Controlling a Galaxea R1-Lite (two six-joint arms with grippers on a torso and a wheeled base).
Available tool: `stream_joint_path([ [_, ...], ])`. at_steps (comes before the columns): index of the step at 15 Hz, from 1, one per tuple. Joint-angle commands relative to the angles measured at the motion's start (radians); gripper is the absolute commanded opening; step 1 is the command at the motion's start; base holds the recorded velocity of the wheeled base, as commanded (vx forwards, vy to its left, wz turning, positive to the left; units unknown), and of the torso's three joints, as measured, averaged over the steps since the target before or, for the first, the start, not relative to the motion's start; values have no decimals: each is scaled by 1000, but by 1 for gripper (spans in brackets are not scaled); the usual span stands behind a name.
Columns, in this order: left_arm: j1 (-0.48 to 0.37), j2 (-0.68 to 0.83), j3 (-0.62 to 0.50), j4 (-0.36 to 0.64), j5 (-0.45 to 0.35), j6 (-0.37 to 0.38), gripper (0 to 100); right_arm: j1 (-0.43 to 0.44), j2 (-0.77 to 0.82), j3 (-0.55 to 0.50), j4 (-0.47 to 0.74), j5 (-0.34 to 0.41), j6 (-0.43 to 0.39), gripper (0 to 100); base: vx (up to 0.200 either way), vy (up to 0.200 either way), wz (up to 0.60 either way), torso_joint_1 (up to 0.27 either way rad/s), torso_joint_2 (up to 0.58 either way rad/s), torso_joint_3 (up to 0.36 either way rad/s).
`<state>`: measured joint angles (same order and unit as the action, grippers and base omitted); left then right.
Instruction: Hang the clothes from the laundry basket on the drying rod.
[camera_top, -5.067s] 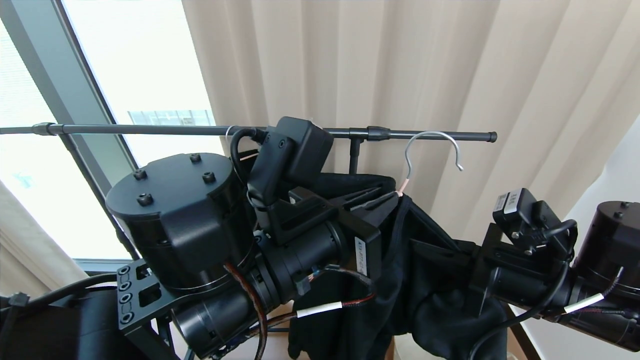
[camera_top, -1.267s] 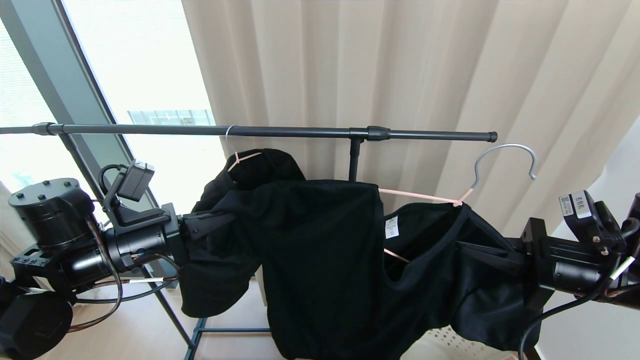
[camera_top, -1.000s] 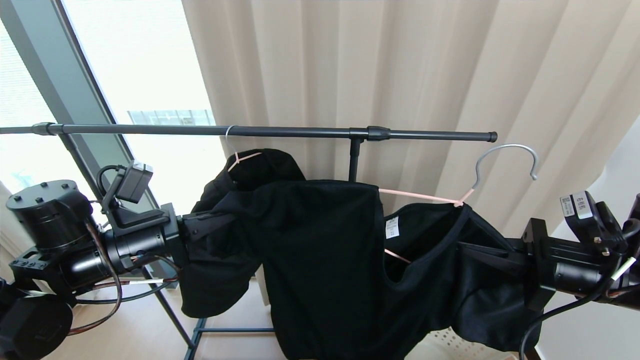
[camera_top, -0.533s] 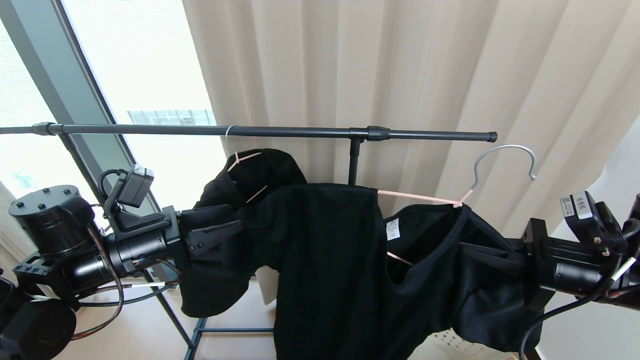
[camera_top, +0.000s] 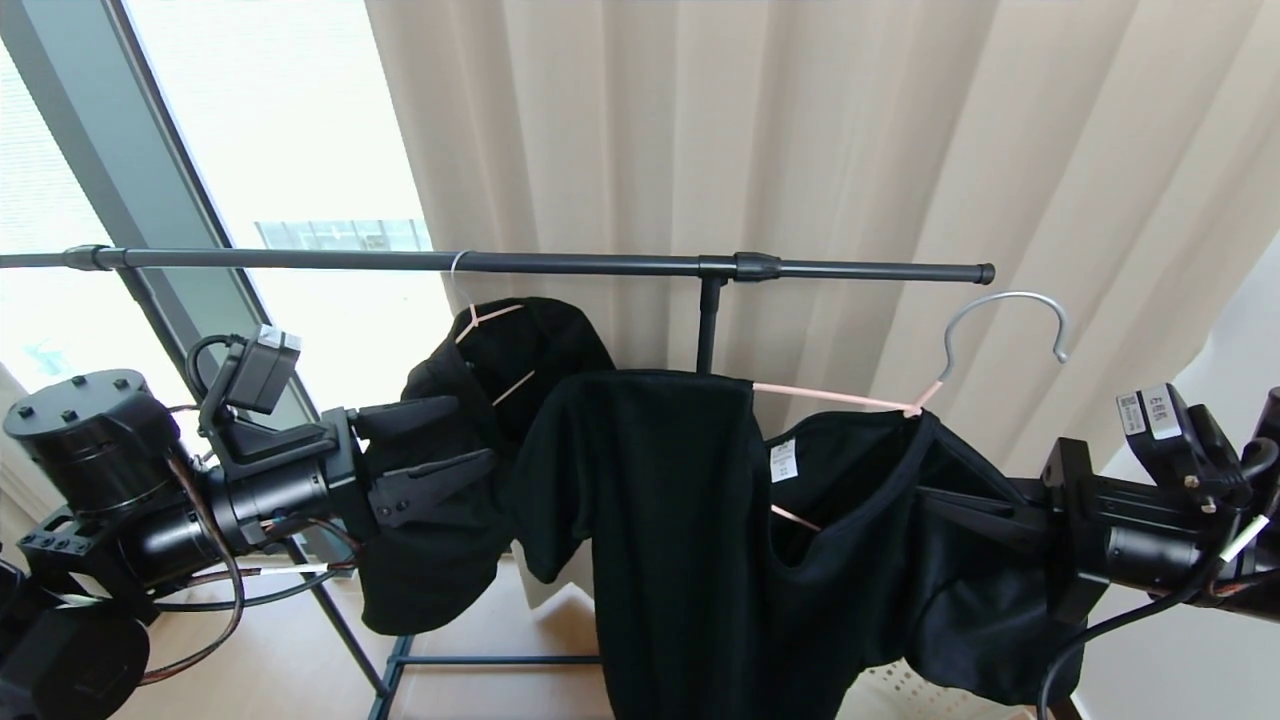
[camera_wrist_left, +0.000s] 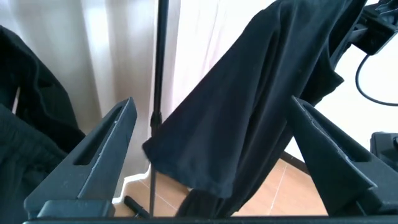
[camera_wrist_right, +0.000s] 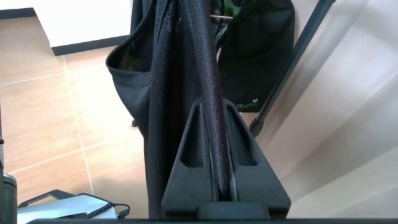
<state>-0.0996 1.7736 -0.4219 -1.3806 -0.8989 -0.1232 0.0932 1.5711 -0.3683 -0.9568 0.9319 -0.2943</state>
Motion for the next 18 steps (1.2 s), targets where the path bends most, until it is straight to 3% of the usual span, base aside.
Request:
stream_joint_path([
  [1,-26,-137,-81,209,2,-9,100,13,4,2,0,1,0,0,0,0,0,0,0,0],
  [3,-69,-270,-317,693,15,-6,100,54,17,9,0,1,-2,0,0,0,0,0,0,0],
  [4,-78,-284,-390,808,18,-4,100,60,20,11,0,1,-3,0,0,0,0,0,0,0],
  [5,-101,-301,-535,1012,26,4,100,82,26,12,1,-1,-3,0,0,0,0,0,0,0],
  [6,-109,-303,-626,1126,28,20,100,91,30,15,1,-1,-3,0,0,0,0,0,0,0],
  [10,-127,-284,-790,1382,54,165,100,118,33,22,1,-1,-5,0,0,0,0,0,0,0],
  [12,-190,-260,-816,1467,132,258,100,132,33,26,1,-1,-5,0,0,0,0,0,0,0],
  [16,-281,-186,-976,1704,138,392,100,151,32,34,0,-4,-6,0,0,0,0,0,0,0],
  [18,-301,-120,-1055,1836,143,559,100,151,30,34,0,-4,-6,0,0,0,0,0,0,0],
])
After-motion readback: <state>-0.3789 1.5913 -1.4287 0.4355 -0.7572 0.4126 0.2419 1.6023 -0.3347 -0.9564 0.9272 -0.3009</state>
